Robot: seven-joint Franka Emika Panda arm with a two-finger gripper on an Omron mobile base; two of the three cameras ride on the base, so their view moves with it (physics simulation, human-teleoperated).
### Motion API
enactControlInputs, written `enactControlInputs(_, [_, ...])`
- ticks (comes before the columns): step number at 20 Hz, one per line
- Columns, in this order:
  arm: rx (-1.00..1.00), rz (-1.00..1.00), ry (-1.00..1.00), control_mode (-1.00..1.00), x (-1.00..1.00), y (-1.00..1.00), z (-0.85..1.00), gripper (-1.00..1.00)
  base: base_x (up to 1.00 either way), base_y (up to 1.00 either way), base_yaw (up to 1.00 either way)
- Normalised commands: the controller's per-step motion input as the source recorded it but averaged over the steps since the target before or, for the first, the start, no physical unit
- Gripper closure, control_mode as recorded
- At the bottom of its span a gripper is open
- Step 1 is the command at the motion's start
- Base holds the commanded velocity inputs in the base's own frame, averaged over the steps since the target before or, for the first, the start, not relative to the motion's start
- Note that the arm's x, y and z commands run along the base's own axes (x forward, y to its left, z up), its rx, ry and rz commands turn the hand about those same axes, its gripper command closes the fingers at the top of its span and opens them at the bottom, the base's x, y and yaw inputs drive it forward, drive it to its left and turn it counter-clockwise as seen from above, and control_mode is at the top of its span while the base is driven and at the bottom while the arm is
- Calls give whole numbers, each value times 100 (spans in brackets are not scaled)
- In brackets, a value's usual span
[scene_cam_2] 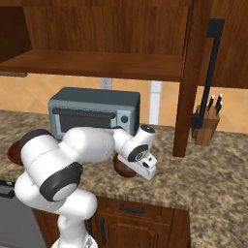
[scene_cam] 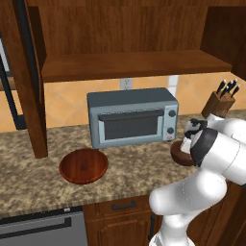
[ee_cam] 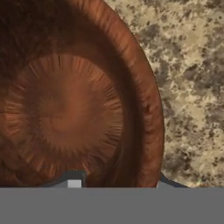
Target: Pick up the bowls on the counter and stack them on top of one another in the open cabinet. Place the smaller bowl on top of the larger bowl.
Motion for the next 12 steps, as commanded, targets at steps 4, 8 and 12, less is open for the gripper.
enactControlInputs(4, [0,0,-4,-100,-10,8,12,100,0,0,0])
enactControlInputs(8, [0,0,-10,-100,-53,33,74,100,0,0,0])
enactControlInputs(12, [0,0,-5,-100,-75,36,87,100,0,0,0])
